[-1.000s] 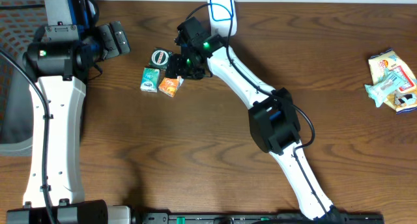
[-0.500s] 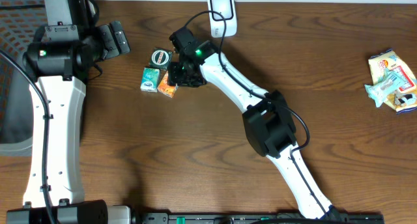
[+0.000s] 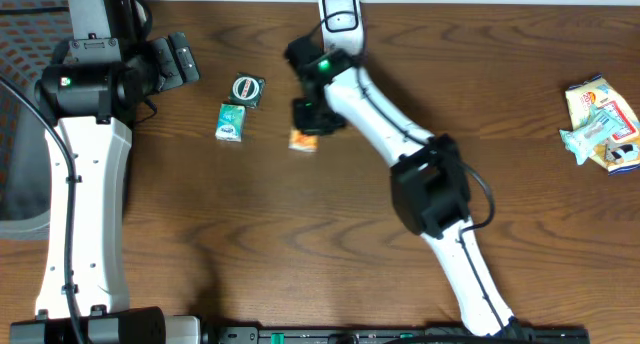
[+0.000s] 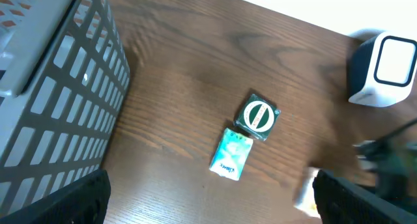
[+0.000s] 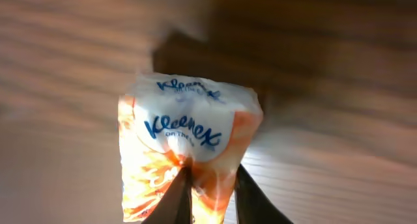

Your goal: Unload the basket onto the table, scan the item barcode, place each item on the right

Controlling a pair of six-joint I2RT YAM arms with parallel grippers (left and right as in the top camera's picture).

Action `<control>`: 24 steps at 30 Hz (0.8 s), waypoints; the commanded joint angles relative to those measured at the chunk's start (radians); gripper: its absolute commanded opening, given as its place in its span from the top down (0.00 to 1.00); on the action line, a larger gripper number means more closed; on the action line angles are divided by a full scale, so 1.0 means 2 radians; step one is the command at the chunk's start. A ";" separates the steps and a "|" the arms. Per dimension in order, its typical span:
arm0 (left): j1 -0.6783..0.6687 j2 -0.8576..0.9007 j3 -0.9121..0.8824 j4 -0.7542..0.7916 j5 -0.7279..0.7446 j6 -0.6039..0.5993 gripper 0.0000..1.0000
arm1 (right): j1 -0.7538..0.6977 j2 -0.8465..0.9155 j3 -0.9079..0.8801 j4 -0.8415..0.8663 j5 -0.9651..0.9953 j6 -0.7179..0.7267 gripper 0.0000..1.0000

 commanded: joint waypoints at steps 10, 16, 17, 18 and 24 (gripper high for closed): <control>0.000 0.003 -0.002 -0.001 -0.006 -0.004 0.02 | -0.013 -0.084 -0.004 -0.030 0.061 -0.121 0.43; 0.000 0.003 -0.002 -0.001 -0.006 -0.004 0.02 | 0.034 -0.074 -0.006 -0.003 0.110 -0.103 0.44; 0.000 0.003 -0.002 -0.001 -0.006 -0.004 0.02 | 0.049 -0.071 -0.006 0.004 0.152 -0.075 0.43; 0.000 0.003 -0.002 -0.001 -0.006 -0.004 0.02 | 0.058 -0.067 -0.007 0.007 0.178 -0.059 0.44; 0.000 0.003 -0.002 -0.001 -0.006 -0.004 0.02 | 0.093 -0.032 -0.009 0.015 0.244 -0.031 0.46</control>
